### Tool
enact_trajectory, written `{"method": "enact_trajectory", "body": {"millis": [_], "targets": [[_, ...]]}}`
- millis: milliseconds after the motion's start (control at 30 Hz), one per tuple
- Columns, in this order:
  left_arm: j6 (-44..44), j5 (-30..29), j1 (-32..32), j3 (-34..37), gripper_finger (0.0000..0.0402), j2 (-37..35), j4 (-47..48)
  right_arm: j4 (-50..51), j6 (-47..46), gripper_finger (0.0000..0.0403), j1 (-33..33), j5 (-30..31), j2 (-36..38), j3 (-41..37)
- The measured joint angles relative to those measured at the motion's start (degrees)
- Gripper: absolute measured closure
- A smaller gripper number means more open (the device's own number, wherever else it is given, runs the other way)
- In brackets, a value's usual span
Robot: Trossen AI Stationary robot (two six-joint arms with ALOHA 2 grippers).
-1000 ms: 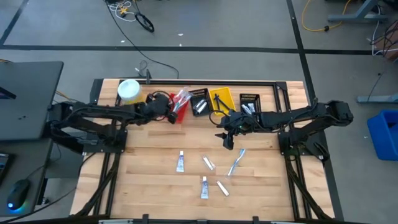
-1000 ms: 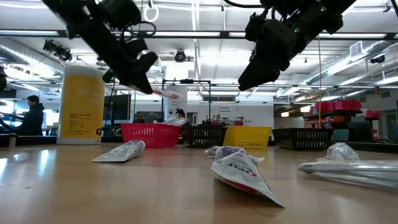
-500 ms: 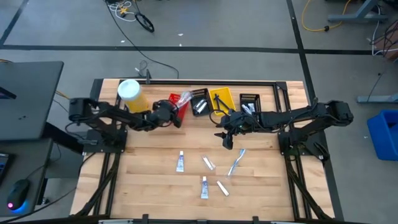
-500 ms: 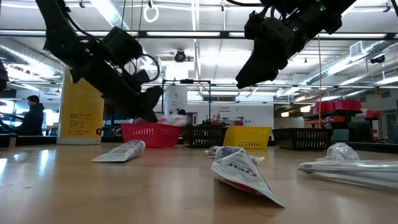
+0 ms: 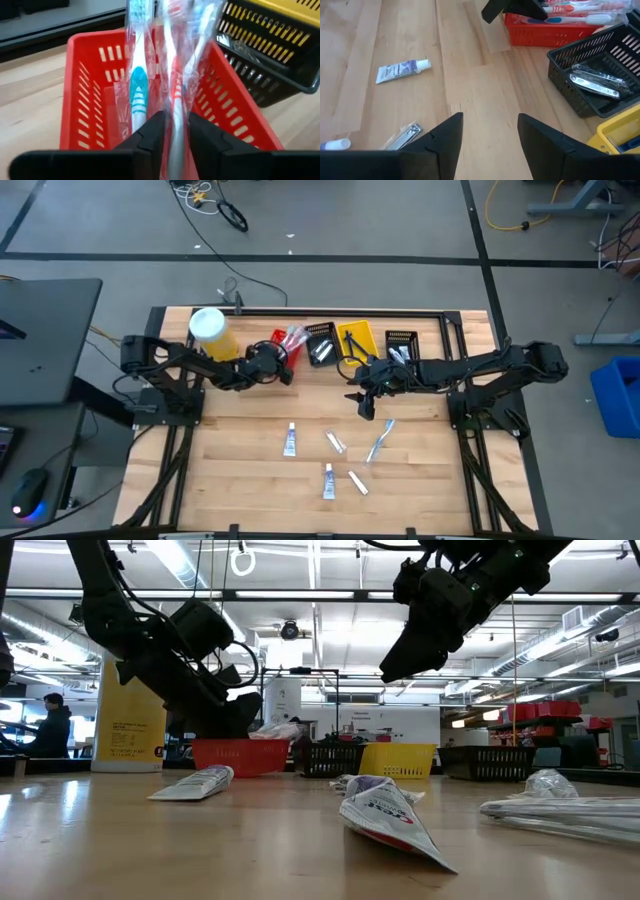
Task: Pick & Place Travel size toiletries
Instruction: Put the red toothbrush into the red bin, then put the silver nail cutter into the left black bin
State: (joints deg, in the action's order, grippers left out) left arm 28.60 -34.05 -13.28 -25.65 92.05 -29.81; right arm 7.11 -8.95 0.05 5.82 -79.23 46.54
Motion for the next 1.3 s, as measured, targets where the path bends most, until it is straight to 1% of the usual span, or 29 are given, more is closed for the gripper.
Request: {"method": "enact_trajectory", "body": {"millis": [133,267,433,600,733,833,1033,1167,1300], "targets": [[-1.9,0.0,0.0,0.0,0.0279,0.0,-0.7,0.0,0.0,0.0200,0.0,0.0,0.0,0.0],[-4.5,-0.2,0.0,0.0,0.0253,-0.6,-3.6,0.0,0.0,0.0196,0.0,0.0,0.0,0.0],[-9.2,-0.6,0.0,-0.3,0.0234,-4.9,-5.5,0.0,0.0,0.0195,0.0,-0.4,0.0,0.0],[-12.2,-0.4,0.1,-1.4,0.0234,-10.7,-5.5,0.1,0.0,0.0203,0.0,-1.6,0.0,0.0],[-13.1,3.9,1.0,-2.1,0.0241,-15.2,-5.9,0.5,0.0,0.0204,0.0,-1.6,0.0,0.0],[-13.4,7.0,2.6,-2.1,0.0246,-17.6,-5.8,0.8,0.0,0.0197,0.0,-1.6,0.0,0.0],[-14.0,12.7,7.8,-2.1,0.0248,-18.5,-5.6,3.8,-1.8,0.0177,0.2,-2.0,0.0,0.0],[-12.8,13.5,11.9,-2.1,0.0248,-18.1,-5.4,5.3,-4.1,0.0175,0.6,-2.0,0.0,0.0],[-13.0,14.4,15.8,-2.1,0.0248,-18.1,-5.6,5.9,-4.3,0.0186,1.9,-2.0,0.0,0.0]]}}
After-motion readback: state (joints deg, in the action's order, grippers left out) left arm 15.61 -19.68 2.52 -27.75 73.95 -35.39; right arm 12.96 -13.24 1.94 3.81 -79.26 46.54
